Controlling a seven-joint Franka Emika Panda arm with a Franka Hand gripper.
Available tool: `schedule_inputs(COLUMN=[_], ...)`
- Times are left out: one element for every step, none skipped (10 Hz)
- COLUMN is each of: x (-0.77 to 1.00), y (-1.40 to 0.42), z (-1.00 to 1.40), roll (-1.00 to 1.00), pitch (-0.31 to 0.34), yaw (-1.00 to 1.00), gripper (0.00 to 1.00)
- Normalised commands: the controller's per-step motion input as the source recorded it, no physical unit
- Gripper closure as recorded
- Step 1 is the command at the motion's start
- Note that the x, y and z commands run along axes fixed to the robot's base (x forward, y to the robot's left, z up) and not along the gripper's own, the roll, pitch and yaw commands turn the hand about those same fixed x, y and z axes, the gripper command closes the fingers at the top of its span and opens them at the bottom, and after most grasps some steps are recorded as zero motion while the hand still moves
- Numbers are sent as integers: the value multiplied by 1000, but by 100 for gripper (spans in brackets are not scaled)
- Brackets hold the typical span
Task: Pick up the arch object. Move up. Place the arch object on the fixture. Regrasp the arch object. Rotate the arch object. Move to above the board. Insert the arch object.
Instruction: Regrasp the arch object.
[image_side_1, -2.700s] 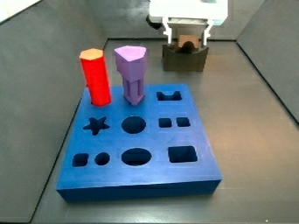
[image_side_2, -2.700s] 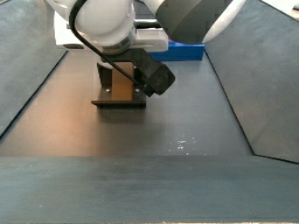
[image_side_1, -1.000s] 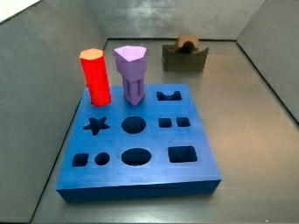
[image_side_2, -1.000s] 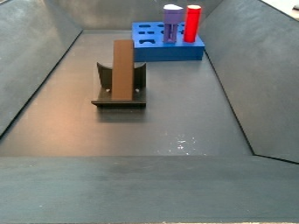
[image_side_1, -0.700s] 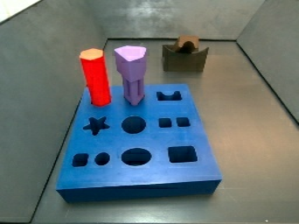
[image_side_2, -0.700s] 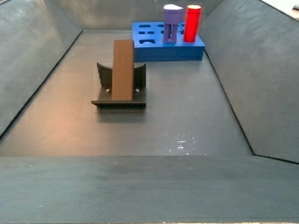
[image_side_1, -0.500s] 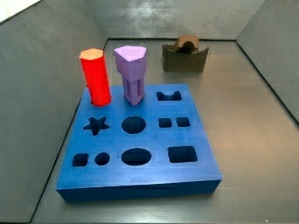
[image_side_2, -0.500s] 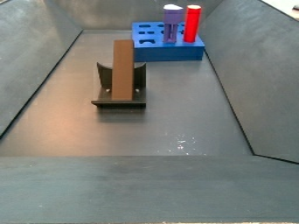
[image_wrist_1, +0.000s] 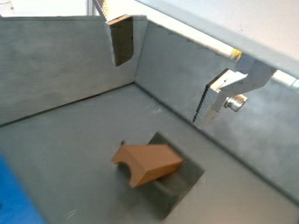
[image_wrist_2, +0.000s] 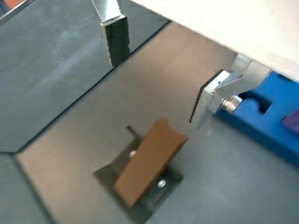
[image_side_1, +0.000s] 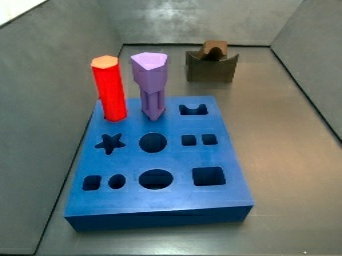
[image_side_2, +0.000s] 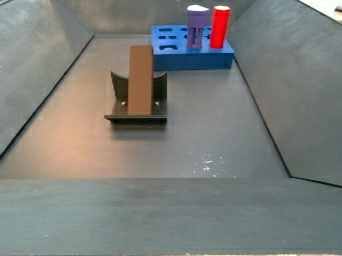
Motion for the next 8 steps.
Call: schedule_inputs(x=[92,104,111,134,148,182,222,258], y=[-41,-41,-42,-52,-53,-58,-59,-60], z=[-14,-12,-12,-18,-19,-19,-17,-22], roll=[1000,1000,1000,1000,1000,1000,1000,1000], pitch=[90,106,119,153,167,194,225,245], yaw=[49,55,60,78,88,114,149,188], gripper=[0,0,0,0,0,0,0,0])
